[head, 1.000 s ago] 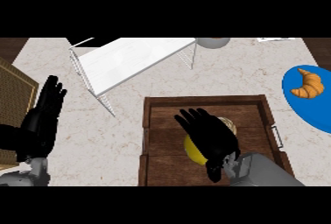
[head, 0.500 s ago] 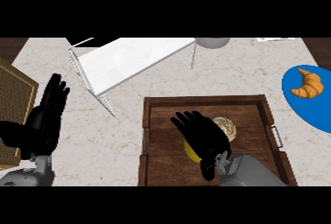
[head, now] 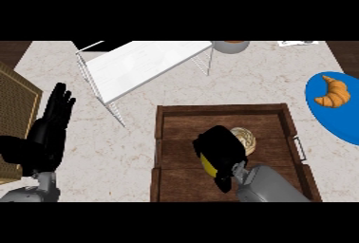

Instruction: Pick the lemon from the tray and place it in the tiered shelf

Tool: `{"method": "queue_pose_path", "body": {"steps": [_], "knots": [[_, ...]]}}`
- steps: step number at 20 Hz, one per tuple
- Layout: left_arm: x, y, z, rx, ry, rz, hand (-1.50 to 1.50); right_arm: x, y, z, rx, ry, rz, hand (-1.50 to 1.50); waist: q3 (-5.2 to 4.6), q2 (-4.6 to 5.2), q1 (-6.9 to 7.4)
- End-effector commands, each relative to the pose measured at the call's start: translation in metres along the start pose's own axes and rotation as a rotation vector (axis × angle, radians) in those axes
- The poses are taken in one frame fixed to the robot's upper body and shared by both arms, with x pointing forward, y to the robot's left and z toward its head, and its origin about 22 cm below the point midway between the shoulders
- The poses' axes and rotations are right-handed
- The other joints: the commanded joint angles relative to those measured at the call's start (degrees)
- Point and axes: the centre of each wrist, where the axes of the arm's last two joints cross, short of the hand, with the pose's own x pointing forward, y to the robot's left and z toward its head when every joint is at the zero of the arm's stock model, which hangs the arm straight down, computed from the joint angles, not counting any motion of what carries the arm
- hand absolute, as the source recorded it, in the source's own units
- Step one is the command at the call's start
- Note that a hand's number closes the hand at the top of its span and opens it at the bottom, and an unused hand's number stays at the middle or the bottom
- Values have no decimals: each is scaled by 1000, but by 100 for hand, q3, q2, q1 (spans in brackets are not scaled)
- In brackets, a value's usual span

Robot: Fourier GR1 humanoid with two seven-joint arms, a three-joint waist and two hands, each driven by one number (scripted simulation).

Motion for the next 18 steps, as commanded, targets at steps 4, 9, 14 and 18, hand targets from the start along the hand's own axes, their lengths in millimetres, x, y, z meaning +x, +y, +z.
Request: {"method": "queue_pose_path", "body": {"steps": [4,9,14,18], "knots": [[-17,8,-1,-6,-2,-6,0,30,13,-16,-73,-24,12,150,18,46,-1],[-2,3,-15,-20,-1,10,0,73,15,-39,-67,25,-75,150,20,71,112],[-6,-1,-4,-31,-1,6,0,73,-16,-28,-72,-57,-247,150,20,58,133],[-4,6,-3,-17,-7,-15,0,97,-57,5,-208,-111,-318,150,19,28,73]]}}
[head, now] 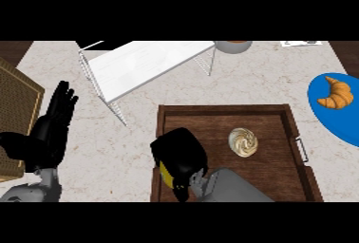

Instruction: Pick the lemon from the tray and place it in the tiered shelf

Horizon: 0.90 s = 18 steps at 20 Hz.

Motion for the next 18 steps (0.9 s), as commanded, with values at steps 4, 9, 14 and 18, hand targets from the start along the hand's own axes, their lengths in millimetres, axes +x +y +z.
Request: {"method": "queue_pose_path", "body": {"steps": [4,9,14,18], "knots": [[3,-3,-1,-7,2,9,0,29,-55,41,-250,-90,-360,150,22,-13,-11],[-12,16,6,4,3,0,0,36,-113,62,-445,9,-414,150,14,-5,-48],[4,10,10,24,9,-1,0,45,-160,64,-526,91,-336,150,18,-1,-37],[-1,12,1,19,0,10,0,25,-175,50,-550,87,-372,150,19,17,-61]]}}
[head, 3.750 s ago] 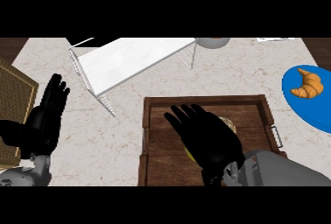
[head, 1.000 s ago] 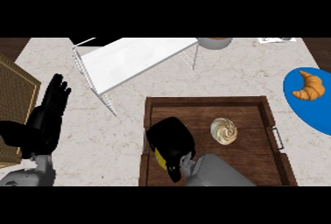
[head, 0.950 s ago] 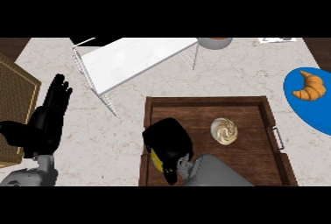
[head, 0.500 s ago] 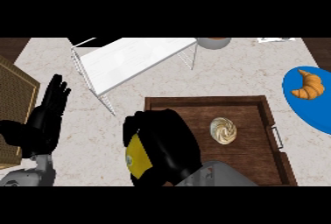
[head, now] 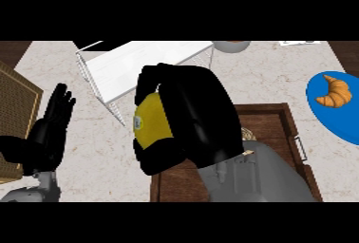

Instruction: Pick the lemon from the tray and place it in the tiered shelf

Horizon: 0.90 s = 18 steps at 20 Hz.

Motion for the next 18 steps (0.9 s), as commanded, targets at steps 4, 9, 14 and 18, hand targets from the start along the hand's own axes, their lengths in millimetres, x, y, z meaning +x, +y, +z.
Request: {"method": "queue_pose_path", "body": {"steps": [4,9,14,18], "knots": [[5,1,-3,-16,-17,6,0,-16,-4,-56,-90,43,-10,150,1,24,40],[4,4,-2,-16,-12,-4,0,-38,22,-73,-97,75,-35,150,1,25,47],[-7,-26,-4,-13,4,-15,0,-47,24,-105,-148,39,-48,150,1,37,58],[0,-13,-14,-17,-8,-9,0,-65,25,-131,-181,55,-83,150,0,55,99]]}}
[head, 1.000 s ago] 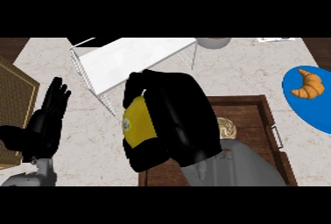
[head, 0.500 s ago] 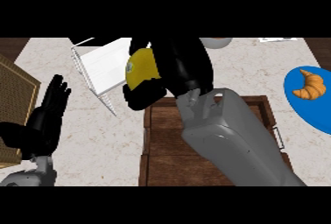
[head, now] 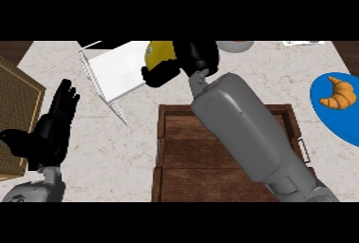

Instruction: Pick the lemon from the tray and place it in the tiered shelf

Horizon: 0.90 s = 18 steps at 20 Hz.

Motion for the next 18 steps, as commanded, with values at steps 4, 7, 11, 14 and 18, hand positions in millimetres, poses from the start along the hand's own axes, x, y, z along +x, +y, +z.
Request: {"method": "queue_pose_path", "body": {"steps": [4,7,11,14,18], "knots": [[-2,-6,3,-19,-17,5,0,-27,23,-29,-57,-24,-29,150,-1,15,70],[13,1,-13,-15,-9,6,0,-30,22,-42,-58,-21,-27,150,-1,30,70],[17,-7,-4,-29,-17,-1,0,-36,36,-43,-30,-20,41,150,-1,22,90],[25,-13,-10,-46,-37,4,0,-40,30,-49,-128,58,-126,150,0,76,254],[23,-17,-12,-30,-31,0,0,-50,32,-55,-22,85,-135,-150,-1,91,246]]}}
